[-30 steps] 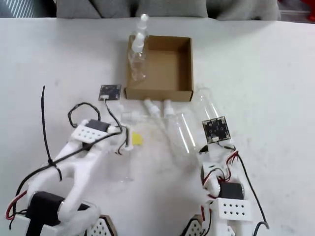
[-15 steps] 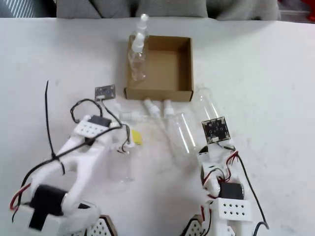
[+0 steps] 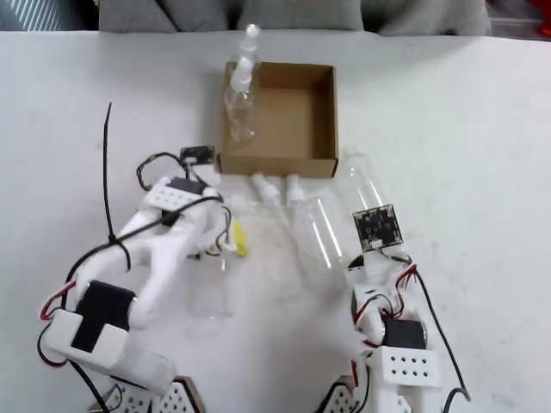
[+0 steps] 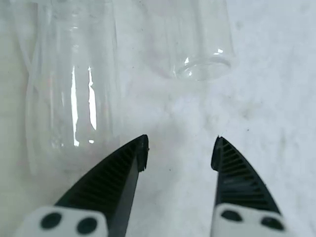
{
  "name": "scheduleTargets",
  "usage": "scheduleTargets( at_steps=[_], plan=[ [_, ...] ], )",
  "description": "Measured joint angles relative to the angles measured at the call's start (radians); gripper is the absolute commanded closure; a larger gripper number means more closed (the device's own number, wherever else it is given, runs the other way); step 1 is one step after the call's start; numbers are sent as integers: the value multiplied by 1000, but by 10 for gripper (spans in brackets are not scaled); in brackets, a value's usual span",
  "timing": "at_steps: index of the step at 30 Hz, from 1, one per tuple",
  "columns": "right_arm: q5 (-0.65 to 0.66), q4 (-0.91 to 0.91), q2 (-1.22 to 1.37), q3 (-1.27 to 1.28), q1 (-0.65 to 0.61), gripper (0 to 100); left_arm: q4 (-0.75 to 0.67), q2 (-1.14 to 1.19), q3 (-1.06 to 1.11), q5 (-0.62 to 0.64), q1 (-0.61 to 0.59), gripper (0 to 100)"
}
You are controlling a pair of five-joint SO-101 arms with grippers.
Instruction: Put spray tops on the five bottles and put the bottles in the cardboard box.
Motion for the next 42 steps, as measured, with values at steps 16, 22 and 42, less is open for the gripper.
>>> scheduleTargets(
  at_steps=[16,22,42],
  plan=[
    [3,0,0,0,0,811,-48,2,18,-94,0,882],
    [3,0,0,0,0,811,-83,-2,21,-140,3,907],
    [-17,97,2,-54,0,813,-361,-388,345,-219,-281,907]
  ],
)
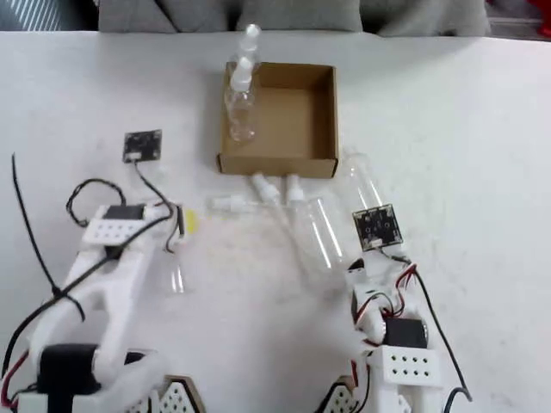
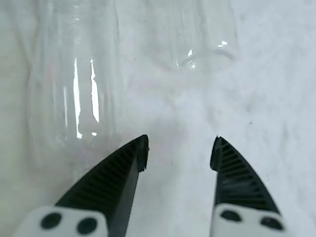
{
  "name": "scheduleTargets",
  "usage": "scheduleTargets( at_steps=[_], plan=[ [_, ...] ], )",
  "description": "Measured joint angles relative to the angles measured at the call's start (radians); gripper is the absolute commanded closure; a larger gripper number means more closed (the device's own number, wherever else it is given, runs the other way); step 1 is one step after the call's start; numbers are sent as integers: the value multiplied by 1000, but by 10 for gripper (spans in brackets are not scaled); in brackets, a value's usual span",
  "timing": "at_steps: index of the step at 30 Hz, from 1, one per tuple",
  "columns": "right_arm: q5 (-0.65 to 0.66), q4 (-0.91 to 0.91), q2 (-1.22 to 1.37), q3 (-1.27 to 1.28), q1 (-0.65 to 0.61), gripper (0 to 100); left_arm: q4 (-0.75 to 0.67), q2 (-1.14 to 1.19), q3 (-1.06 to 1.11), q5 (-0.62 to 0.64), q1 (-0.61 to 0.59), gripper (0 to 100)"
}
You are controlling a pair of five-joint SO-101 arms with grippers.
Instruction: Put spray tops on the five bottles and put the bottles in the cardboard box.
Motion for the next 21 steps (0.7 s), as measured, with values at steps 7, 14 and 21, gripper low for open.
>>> scheduleTargets(
  at_steps=[7,14,21],
  plan=[
    [-18,124,0,-160,-52,815,-95,-176,132,-2,-37,909],
    [-18,196,0,-203,-239,814,-241,-437,324,-5,-43,906],
    [43,196,35,-256,-367,813,-365,-721,517,-35,-43,910]
  ],
)
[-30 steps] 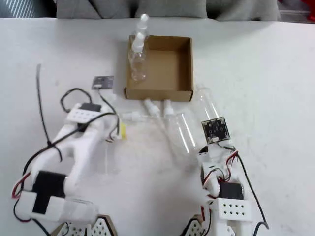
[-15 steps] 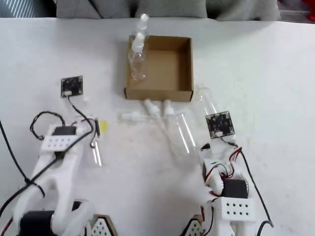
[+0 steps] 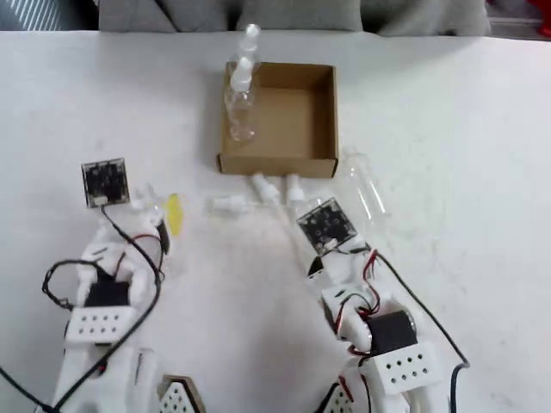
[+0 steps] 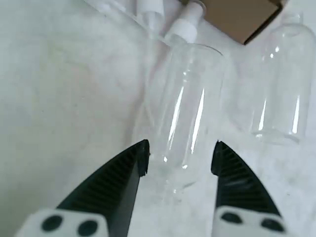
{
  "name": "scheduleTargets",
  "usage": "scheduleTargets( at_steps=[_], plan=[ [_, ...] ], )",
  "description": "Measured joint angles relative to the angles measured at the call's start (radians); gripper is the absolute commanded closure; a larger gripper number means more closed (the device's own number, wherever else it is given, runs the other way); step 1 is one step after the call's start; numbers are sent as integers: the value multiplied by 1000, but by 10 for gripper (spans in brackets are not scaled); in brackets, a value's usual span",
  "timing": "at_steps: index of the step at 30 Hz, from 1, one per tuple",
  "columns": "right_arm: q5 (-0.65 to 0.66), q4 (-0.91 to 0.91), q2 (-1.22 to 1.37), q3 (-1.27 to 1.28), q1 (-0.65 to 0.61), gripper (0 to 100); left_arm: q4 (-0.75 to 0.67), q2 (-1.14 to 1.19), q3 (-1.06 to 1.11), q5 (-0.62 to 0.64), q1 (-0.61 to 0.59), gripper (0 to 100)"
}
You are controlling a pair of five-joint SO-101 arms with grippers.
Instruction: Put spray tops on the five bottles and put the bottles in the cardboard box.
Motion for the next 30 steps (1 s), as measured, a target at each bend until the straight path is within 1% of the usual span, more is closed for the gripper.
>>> scheduleTargets(
  at_steps=[2,4,6,8,12,16,18,21,27,30],
  plan=[
    [5,0,64,-54,-31,812,-2,-66,26,-57,0,910],
    [8,0,187,-118,-75,812,-2,-117,34,-112,0,910],
    [37,0,308,-192,-98,811,12,-141,34,-138,0,910],
    [89,0,450,-275,-124,810,17,-149,35,-147,-3,910],
    [216,0,735,-436,-170,805,17,-153,35,-149,-51,910],
    [342,0,953,-565,-238,731,17,-153,35,-149,-60,910],
    [402,0,1033,-628,-264,711,17,-153,35,-155,-60,910],
    [470,0,1122,-721,-285,710,17,-153,35,-155,-60,910],
    [658,0,1264,-875,-295,708,17,-153,35,-155,-60,910],
    [712,0,1330,-950,-296,708,17,-153,35,-155,-60,910]
  ],
)
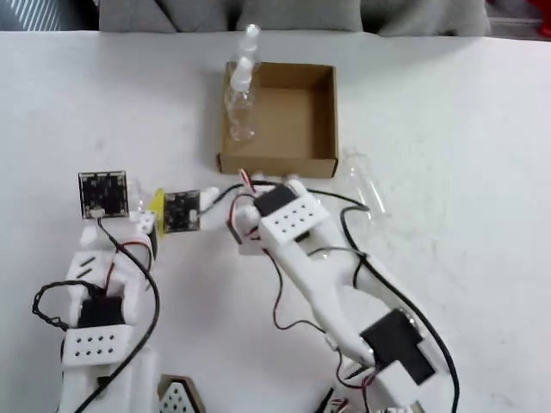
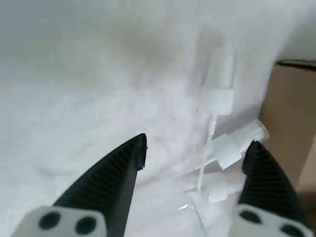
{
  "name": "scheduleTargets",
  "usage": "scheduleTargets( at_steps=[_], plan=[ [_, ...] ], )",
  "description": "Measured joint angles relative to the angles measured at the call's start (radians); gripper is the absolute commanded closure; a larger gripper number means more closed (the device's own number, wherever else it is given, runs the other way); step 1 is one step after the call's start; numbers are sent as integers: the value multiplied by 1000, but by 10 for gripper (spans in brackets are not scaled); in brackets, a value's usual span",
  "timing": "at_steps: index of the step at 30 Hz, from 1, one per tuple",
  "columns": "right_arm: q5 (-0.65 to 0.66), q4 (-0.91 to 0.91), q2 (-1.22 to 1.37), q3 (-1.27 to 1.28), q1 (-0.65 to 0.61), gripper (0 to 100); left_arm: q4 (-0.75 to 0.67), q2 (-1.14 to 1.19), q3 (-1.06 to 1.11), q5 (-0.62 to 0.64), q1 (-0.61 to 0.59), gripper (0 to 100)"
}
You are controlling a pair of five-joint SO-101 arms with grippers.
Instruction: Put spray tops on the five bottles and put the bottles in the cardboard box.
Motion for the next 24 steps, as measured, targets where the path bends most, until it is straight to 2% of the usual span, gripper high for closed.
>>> scheduleTargets(
  at_steps=[9,20,24],
  plan=[
    [15,0,261,-236,-6,708,0,0,0,0,-5,910],
    [17,-5,454,-390,2,714,0,0,8,-2,-11,910],
    [11,11,494,-428,5,805,0,2,8,-2,-11,910]
  ],
)
